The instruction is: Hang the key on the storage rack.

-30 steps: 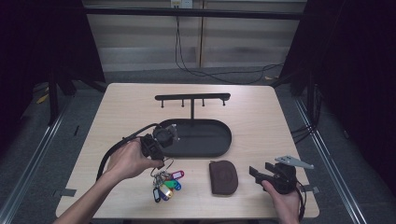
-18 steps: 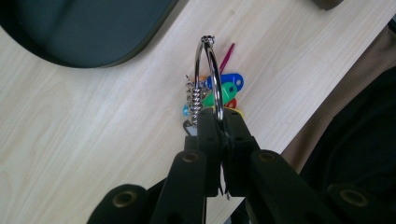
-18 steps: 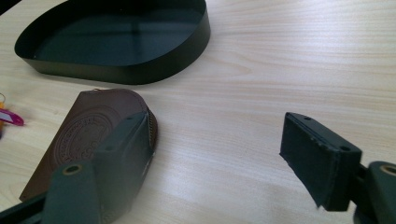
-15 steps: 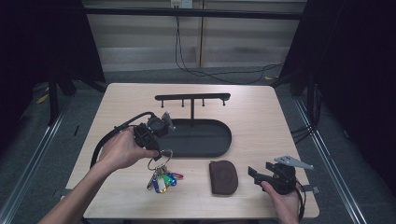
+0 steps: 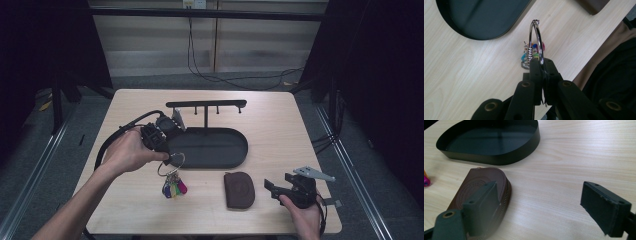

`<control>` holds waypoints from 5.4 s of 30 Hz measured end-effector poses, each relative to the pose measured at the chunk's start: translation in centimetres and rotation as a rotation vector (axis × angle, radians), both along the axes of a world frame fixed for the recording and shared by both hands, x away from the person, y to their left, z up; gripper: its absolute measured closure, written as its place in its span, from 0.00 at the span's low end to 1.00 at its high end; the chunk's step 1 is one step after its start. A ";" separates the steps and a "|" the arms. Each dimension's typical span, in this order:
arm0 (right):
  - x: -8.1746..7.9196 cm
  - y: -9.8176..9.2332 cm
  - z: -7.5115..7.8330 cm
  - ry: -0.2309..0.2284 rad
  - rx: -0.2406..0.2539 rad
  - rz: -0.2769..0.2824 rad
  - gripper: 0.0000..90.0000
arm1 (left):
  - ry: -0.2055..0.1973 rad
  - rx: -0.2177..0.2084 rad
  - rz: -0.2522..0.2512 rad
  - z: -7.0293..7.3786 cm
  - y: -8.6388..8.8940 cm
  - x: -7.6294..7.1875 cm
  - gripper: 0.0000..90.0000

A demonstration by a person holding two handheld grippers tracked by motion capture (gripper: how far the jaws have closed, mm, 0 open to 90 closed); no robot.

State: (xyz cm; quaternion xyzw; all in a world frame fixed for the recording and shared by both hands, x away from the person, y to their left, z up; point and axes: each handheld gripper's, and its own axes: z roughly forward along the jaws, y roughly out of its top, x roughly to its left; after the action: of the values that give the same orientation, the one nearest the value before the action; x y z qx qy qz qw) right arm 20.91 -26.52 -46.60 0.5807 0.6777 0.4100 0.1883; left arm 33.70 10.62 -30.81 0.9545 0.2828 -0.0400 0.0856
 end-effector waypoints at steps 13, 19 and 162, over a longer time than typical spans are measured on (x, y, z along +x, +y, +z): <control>0.0 0.0 0.0 0.001 0.004 0.008 0.16 | 0.003 0.006 0.022 1.9 0.2 1.1 0.98; 0.0 -0.1 0.0 -0.003 0.011 0.010 0.16 | 0.014 0.032 0.024 2.4 -0.1 1.6 0.98; 0.1 0.3 -0.3 0.034 0.018 0.057 0.16 | -0.030 -0.226 0.251 -0.2 3.5 6.9 0.51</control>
State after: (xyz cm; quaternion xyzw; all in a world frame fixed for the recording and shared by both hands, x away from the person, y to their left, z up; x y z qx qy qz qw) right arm 21.04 -26.21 -46.88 0.5699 0.6933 0.4111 0.1598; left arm 40.65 14.08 -30.98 0.8964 0.3923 -0.0463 0.2012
